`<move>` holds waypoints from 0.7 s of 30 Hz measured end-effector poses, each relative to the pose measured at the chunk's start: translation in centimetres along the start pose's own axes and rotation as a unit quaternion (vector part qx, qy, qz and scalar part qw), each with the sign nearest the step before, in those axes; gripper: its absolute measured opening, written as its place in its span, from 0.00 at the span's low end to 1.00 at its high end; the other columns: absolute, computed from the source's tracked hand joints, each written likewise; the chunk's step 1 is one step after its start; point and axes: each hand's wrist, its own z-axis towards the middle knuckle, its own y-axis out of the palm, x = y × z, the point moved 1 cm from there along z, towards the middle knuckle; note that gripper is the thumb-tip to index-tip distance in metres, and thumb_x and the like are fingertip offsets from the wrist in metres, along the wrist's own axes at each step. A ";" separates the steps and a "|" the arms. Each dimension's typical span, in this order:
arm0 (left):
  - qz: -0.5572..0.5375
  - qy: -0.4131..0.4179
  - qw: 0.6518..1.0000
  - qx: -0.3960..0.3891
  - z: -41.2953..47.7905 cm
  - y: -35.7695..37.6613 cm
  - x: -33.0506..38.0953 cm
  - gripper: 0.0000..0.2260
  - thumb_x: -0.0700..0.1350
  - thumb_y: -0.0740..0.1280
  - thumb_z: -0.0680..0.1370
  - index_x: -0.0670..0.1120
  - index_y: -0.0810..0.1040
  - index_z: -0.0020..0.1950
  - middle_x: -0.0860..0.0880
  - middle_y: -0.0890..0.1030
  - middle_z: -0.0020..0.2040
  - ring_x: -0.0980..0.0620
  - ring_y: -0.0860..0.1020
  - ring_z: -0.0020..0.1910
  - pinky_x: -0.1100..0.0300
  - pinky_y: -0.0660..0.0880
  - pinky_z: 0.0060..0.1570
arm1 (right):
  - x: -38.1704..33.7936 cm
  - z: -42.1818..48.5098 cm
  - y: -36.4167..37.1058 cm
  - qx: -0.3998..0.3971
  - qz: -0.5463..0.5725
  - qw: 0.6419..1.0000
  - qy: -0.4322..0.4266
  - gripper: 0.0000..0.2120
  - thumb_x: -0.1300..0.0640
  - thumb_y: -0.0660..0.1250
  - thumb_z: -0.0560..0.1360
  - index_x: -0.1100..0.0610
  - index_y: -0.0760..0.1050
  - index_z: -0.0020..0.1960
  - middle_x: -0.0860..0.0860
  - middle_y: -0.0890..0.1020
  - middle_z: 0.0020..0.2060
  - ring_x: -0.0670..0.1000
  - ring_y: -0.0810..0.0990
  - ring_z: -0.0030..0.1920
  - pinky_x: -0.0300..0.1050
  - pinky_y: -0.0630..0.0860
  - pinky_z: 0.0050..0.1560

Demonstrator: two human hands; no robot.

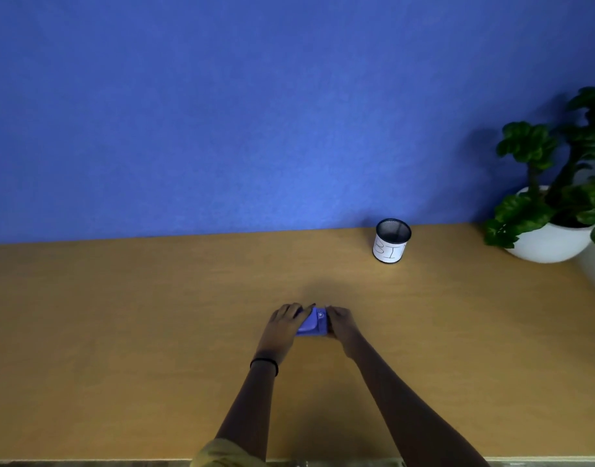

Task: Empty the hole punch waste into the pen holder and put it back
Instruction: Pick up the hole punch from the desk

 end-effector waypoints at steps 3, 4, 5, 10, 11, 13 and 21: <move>0.007 0.013 1.000 0.005 0.9 -0.2 0.0 0.31 0.28 0.56 0.74 0.49 0.58 0.75 0.45 0.71 0.65 0.44 0.69 0.65 0.52 0.69 0.64 | -0.7 0.3 -0.4 0.002 0.002 1.000 -0.004 0.18 0.55 0.55 0.80 0.57 0.74 0.35 0.54 0.76 0.32 0.49 0.74 0.32 0.41 0.73 0.32; 0.009 0.018 1.000 0.006 1.3 -0.2 -0.1 0.31 0.28 0.56 0.74 0.48 0.59 0.74 0.45 0.72 0.65 0.43 0.70 0.65 0.51 0.70 0.63 | -1.0 0.5 -0.6 0.003 0.002 1.000 -0.005 0.18 0.55 0.55 0.80 0.57 0.74 0.35 0.54 0.76 0.32 0.49 0.74 0.32 0.41 0.73 0.32; 0.011 0.021 1.000 0.005 1.6 -0.2 -0.2 0.31 0.28 0.57 0.73 0.48 0.59 0.74 0.45 0.72 0.65 0.43 0.70 0.64 0.51 0.70 0.63 | -1.2 0.6 -0.8 0.006 0.002 1.000 -0.005 0.17 0.55 0.55 0.80 0.57 0.74 0.35 0.54 0.76 0.32 0.49 0.74 0.32 0.42 0.74 0.33; 0.029 0.033 0.999 -0.001 3.4 -0.5 -0.3 0.31 0.28 0.55 0.74 0.48 0.56 0.75 0.45 0.71 0.66 0.43 0.69 0.64 0.51 0.68 0.64 | -2.2 1.3 -1.1 0.025 0.000 1.000 -0.013 0.19 0.56 0.55 0.81 0.57 0.72 0.33 0.53 0.75 0.30 0.48 0.73 0.30 0.39 0.73 0.30; 0.033 0.035 0.999 -0.004 3.7 -0.6 -0.3 0.32 0.28 0.54 0.74 0.48 0.55 0.75 0.45 0.70 0.66 0.43 0.68 0.64 0.51 0.68 0.64 | -2.4 1.4 -1.1 0.030 0.000 0.999 -0.012 0.19 0.57 0.55 0.81 0.57 0.72 0.33 0.53 0.74 0.29 0.48 0.73 0.30 0.39 0.72 0.30; 0.044 0.040 0.998 -0.002 4.3 -0.8 -0.3 0.31 0.29 0.54 0.75 0.49 0.54 0.76 0.45 0.70 0.66 0.44 0.68 0.64 0.52 0.68 0.65 | -2.8 1.8 -1.2 0.035 0.007 0.999 -0.012 0.19 0.57 0.55 0.80 0.57 0.73 0.33 0.53 0.75 0.30 0.49 0.73 0.31 0.41 0.73 0.32; 0.064 0.060 0.996 -0.027 8.2 -2.0 -0.3 0.27 0.32 0.55 0.77 0.48 0.56 0.75 0.44 0.71 0.65 0.43 0.69 0.63 0.51 0.68 0.63 | -4.9 2.7 -1.7 0.008 0.081 0.997 -0.014 0.19 0.51 0.51 0.81 0.64 0.75 0.52 0.57 0.81 0.41 0.53 0.81 0.38 0.43 0.82 0.29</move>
